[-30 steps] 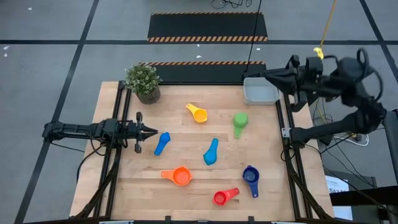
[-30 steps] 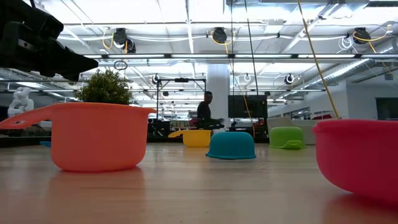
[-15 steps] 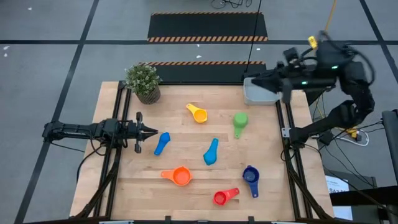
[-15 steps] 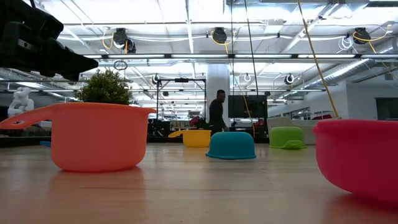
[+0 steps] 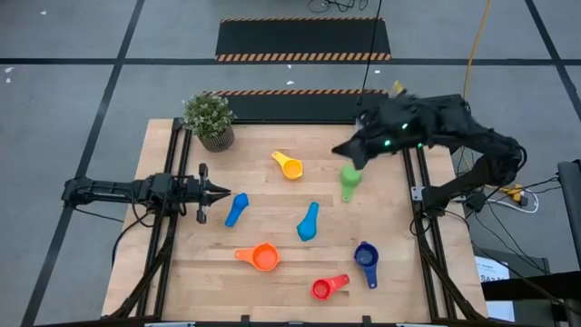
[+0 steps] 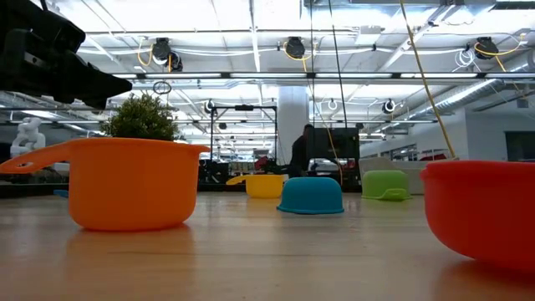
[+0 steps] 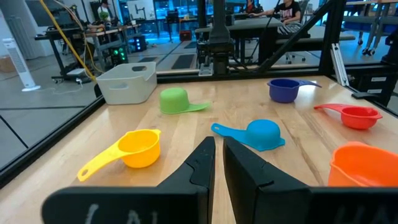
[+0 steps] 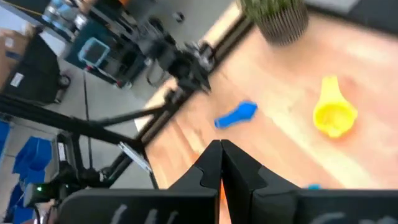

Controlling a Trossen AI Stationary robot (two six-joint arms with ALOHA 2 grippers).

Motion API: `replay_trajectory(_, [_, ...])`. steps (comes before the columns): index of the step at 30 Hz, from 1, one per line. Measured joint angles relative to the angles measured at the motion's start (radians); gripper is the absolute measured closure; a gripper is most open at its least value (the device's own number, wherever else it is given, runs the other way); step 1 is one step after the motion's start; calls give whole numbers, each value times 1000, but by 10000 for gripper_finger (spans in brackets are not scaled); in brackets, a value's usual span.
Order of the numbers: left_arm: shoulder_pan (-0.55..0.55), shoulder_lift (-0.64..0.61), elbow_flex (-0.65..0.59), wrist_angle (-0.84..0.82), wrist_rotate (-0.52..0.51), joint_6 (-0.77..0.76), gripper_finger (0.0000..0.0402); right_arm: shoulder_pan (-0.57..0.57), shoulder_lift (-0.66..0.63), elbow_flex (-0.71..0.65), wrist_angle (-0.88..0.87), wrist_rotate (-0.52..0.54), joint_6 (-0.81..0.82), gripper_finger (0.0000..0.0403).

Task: Nest measuring cups in basket
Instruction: Stack the green measuring cup on the orange measuring cup

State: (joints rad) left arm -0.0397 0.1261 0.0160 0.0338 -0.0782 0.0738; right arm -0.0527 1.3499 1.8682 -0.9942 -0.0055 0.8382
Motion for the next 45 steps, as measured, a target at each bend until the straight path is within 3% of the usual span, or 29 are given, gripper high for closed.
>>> replay_trajectory(7, [0, 0, 0, 1, 0, 0, 364, 57, -56, -251, 118, 35, 233, 400])
replay_trajectory(15, [0, 0, 0, 2, 0, 35, 364, 141, -100, -495, 306, 64, 454, 368])
replay_trajectory(27, [0, 0, 0, 86, -2, -76, 364, 179, -102, -661, 419, 56, 517, 338])
replay_trajectory(33, [2, 0, 4, 102, -102, -228, 364, 148, -100, -718, 460, 23, 515, 333])
replay_trajectory(39, [0, 40, 95, 82, -115, -262, 364, 98, -100, -771, 459, -51, 517, 333])
replay_trajectory(45, [0, 181, 308, -90, -126, -244, 364, 41, -101, -834, 459, -126, 564, 333])
